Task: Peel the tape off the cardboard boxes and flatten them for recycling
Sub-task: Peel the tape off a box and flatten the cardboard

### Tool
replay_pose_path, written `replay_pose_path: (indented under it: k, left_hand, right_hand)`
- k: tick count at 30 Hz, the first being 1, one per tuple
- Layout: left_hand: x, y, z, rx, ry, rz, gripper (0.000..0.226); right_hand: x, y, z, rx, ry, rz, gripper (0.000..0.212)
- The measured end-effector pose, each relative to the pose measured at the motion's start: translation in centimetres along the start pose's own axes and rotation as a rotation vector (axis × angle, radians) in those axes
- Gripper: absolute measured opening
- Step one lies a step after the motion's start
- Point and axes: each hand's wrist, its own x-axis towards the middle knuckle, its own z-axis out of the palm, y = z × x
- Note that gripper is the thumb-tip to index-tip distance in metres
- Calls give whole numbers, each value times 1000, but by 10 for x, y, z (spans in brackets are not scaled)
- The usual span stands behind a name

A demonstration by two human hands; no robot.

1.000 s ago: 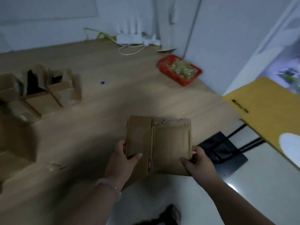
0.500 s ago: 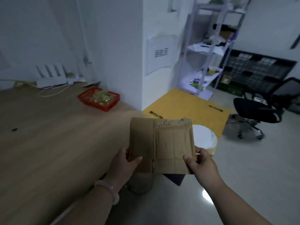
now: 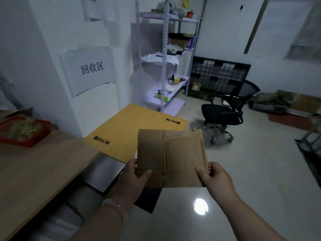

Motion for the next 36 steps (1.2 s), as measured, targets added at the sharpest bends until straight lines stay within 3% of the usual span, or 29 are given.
replay_pose_path:
  k: [7,19,23,29,36]
  left_hand:
    - [71,5,51,14,-10,-23,39]
    - [237,-2,78,24,52,-226,39]
    - [265,-11,78,-15,149,-292,35]
    - [285,-50,83,-113,299,-533,36]
    - [315,-83,105,16,442,-794,40]
  right_hand:
    - [92,18,-4,-57,-16,15,18]
    - [293,-12,45,-183,-193,-8,26]
    - [338,-18,80,-228,-290,-38,23]
    - [403,-19,148,-371,-523,-117,26]
    - [498,-19,222,-561,-820,-269,35]
